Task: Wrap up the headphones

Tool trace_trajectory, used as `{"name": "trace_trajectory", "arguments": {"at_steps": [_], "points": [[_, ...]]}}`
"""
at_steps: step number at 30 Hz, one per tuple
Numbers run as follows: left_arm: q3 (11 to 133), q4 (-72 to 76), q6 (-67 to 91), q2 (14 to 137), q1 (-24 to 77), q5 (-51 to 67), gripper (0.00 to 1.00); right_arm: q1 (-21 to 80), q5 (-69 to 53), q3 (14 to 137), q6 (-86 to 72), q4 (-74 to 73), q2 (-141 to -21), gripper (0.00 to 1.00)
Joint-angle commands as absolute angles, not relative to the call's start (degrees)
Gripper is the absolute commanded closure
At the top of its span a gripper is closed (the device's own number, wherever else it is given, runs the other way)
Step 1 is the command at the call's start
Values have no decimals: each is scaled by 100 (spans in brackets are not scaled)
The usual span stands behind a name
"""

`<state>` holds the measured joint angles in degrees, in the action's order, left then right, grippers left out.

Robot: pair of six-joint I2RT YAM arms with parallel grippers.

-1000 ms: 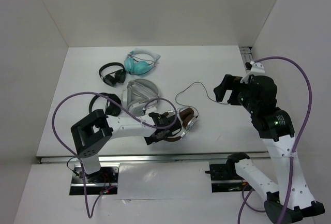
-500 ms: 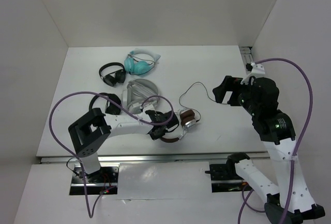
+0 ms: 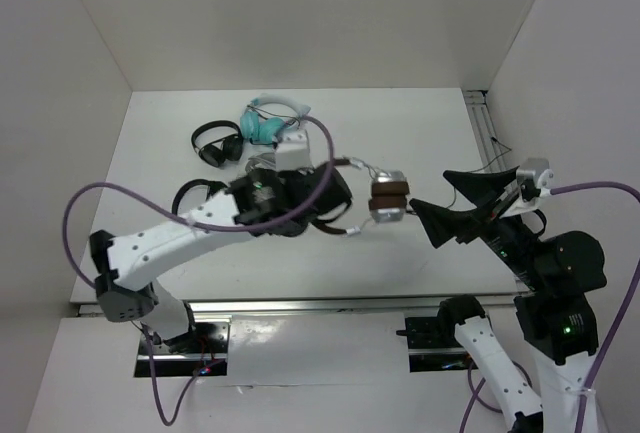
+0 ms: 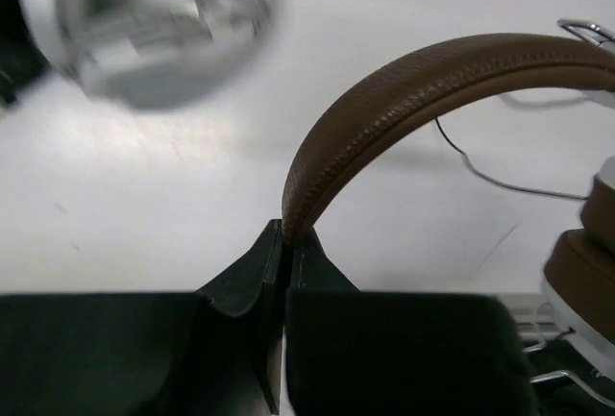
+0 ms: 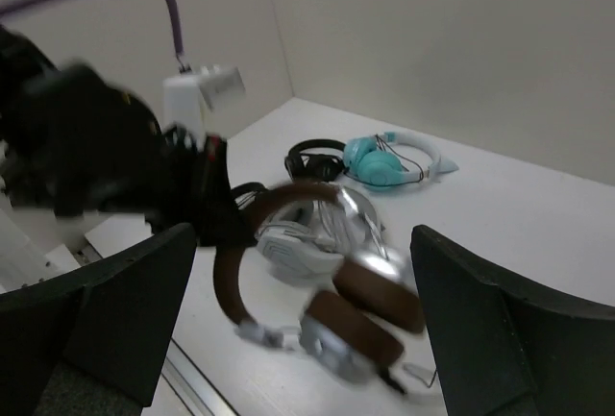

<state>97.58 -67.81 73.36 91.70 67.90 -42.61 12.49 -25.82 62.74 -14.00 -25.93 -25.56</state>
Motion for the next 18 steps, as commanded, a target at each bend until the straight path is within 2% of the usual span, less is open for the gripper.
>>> {"name": "trace_trajectory", "arguments": {"at_steps": [1, 4, 10, 14, 18], "points": [[10458, -7831, 6312, 8466, 6111, -5186, 100, 1283, -2796, 6100, -1248, -1934, -2522, 0], [10826, -7569, 5557, 7957, 5549, -5037, 100, 1283, -2733, 6039, -1248, -1995, -2786, 0], [11197, -6680, 3965, 7208, 4142, -3965, 100, 1283, -2865, 5704, -1248, -1538, -3119, 0], [11715, -6680, 3411, 7207, 3123, -3385, 100, 1335, -2462, 6142, -1310, -1907, -3681, 0], [12146, -6566, 2989, 7409, 2463, -2210, 100, 1389, -2330, 6660, -1257, -2109, -4270, 0]]}}
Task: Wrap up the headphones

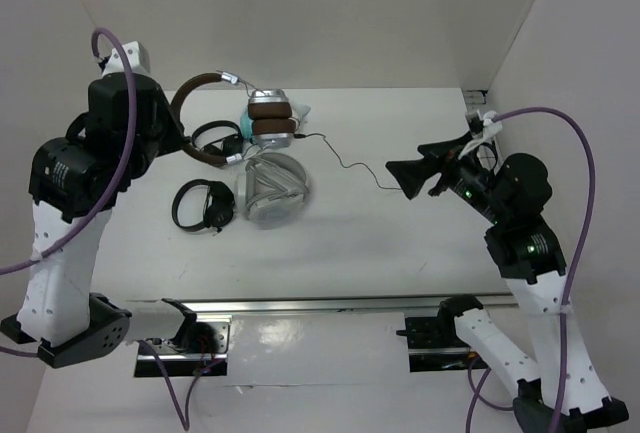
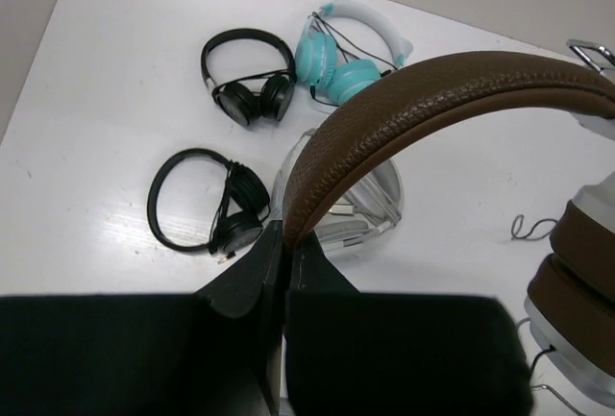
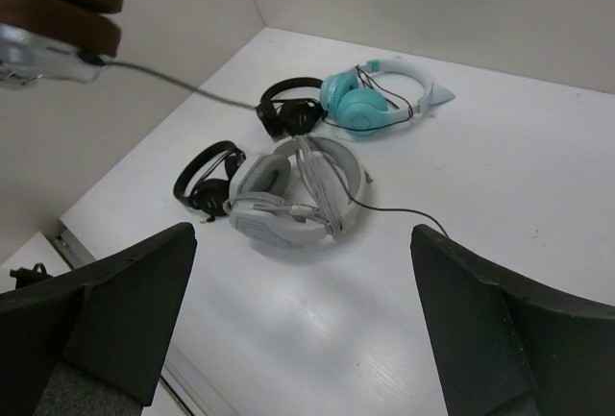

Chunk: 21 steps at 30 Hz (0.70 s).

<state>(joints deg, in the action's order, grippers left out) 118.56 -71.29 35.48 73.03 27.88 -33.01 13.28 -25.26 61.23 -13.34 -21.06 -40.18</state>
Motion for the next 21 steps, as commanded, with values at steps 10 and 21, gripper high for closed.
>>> {"name": "trace_trajectory", "arguments": {"at_steps": [10, 21], "points": [[13465, -6759, 2865, 8042, 1090, -572, 100, 2290, -3226, 5512, -767, 428, -5518, 0], [12806, -6530, 2742, 7700, 677, -176, 100, 3059, -1205, 4808, 158, 1721, -6548, 0]]}}
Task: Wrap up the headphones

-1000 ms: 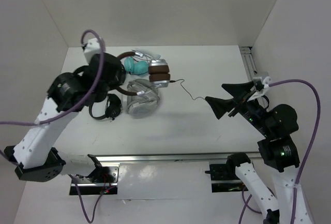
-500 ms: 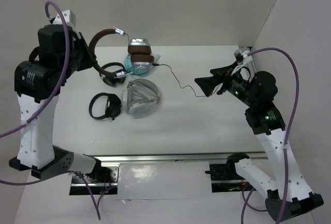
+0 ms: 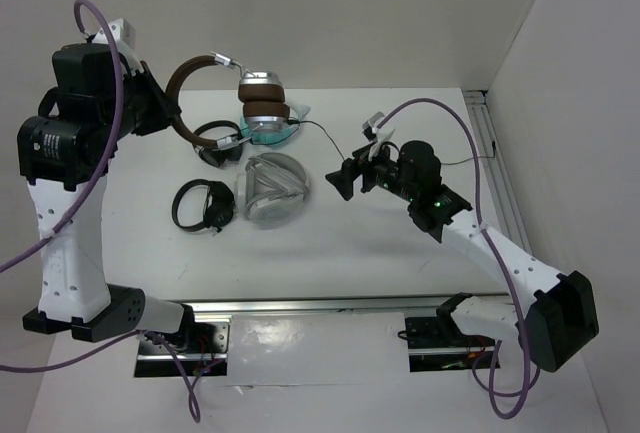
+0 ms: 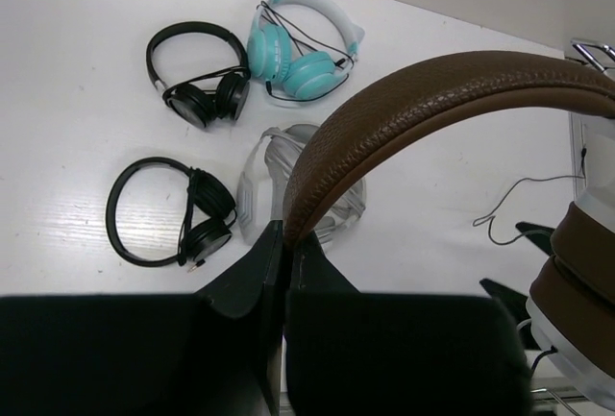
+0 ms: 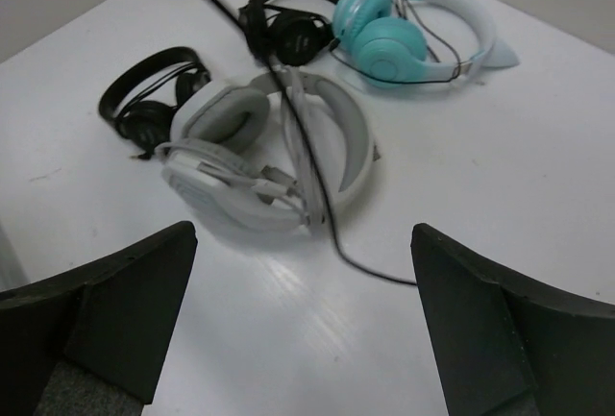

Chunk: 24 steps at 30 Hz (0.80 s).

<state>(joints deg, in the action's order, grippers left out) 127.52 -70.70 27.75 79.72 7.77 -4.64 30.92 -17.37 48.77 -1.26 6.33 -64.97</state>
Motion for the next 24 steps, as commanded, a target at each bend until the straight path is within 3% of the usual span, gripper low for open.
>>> {"name": "trace_trajectory", "arguments": {"at_steps": [1, 5, 12, 13, 14, 18, 21, 24], "points": [[12806, -6530, 2742, 7699, 677, -176, 100, 3006, -1204, 4755, 158, 1792, -6609, 0], [12937, -6583, 2742, 7761, 625, -123, 100, 3006, -1257, 4501, 79, 2109, -6557, 2], [12998, -6583, 2848, 7761, 624, 70, 100, 2953, -1301, 4500, 18, 2301, -6864, 42], [13060, -6583, 2848, 7761, 624, 70, 100, 2953, -1301, 4439, 18, 2355, -6864, 52], [13061, -6635, 2848, 7761, 624, -17, 100, 2953, -1231, 4334, -43, 2355, -6803, 71], [13061, -6636, 2848, 7761, 624, -141, 100, 2900, -1178, 4079, -96, 2540, -6584, 77], [12930, -6636, 2848, 7761, 624, -141, 100, 2900, -1003, 4130, -149, 2453, -6583, 100], [12517, -6522, 2743, 7569, 624, -359, 100, 3075, -251, 4184, -89, 2128, -6321, 100]]}}
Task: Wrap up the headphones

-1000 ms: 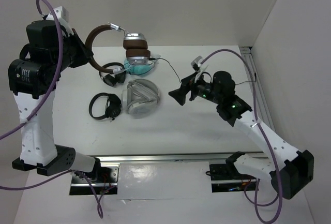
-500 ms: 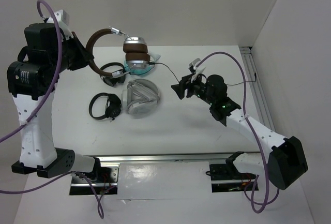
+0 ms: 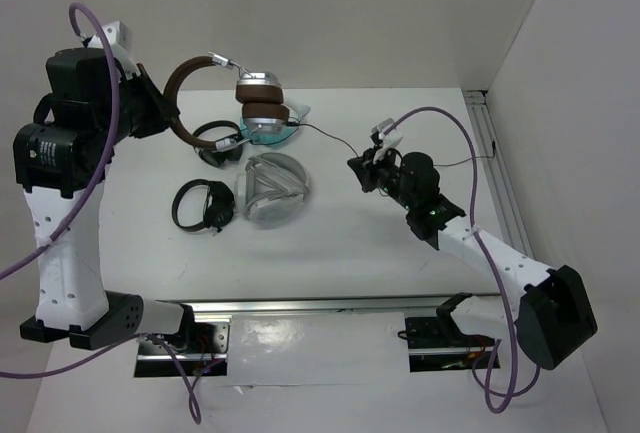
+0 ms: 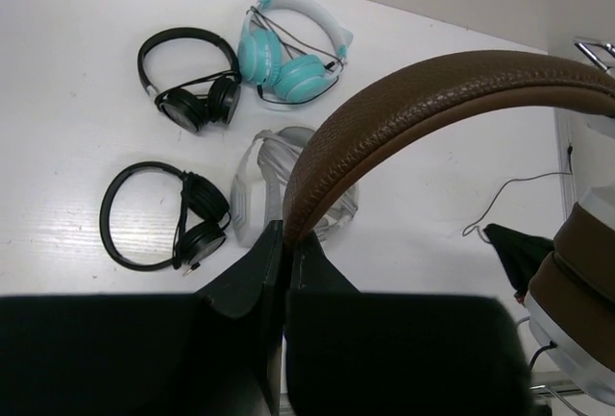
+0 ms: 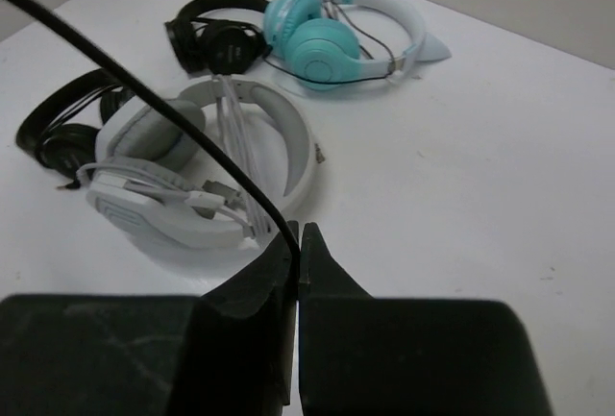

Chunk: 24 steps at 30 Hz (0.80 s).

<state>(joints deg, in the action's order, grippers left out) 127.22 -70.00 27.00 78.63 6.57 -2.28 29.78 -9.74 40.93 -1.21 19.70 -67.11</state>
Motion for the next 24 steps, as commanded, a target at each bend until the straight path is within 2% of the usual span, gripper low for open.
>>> {"name": "trace_trajectory", "arguments": {"at_steps": [1, 3, 6, 9, 12, 16, 20, 24], "points": [[12263, -6234, 2664, 7454, 624, -543, 100, 3163, 67, 4245, -88, 1936, -6024, 100], [11170, -5742, 2576, 7165, 834, -737, 100, 3436, 918, 4350, -88, 1698, -5688, 100], [9745, -4855, 2418, 6610, 1282, -948, 100, 3769, 1388, 4587, 17, 1110, -5134, 100], [9012, -4580, 2233, 6591, 1862, -1361, 100, 4234, 1652, 5131, 333, 373, -4992, 100], [8606, -4359, 1926, 6819, 2670, -2186, 100, 4762, 2038, 5878, 728, -523, -5193, 100], [8192, -4193, 1645, 7232, 3733, -3093, 100, 5947, 2338, 6354, 1124, -1158, -5344, 100], [8121, -4192, 1372, 7418, 4375, -2701, 100, 6081, 2065, 6530, 1125, -1625, -5660, 100], [8068, -4052, 1178, 7051, 4780, -2348, 100, 6082, 2424, 6329, 1125, -1609, -5766, 100]]}}
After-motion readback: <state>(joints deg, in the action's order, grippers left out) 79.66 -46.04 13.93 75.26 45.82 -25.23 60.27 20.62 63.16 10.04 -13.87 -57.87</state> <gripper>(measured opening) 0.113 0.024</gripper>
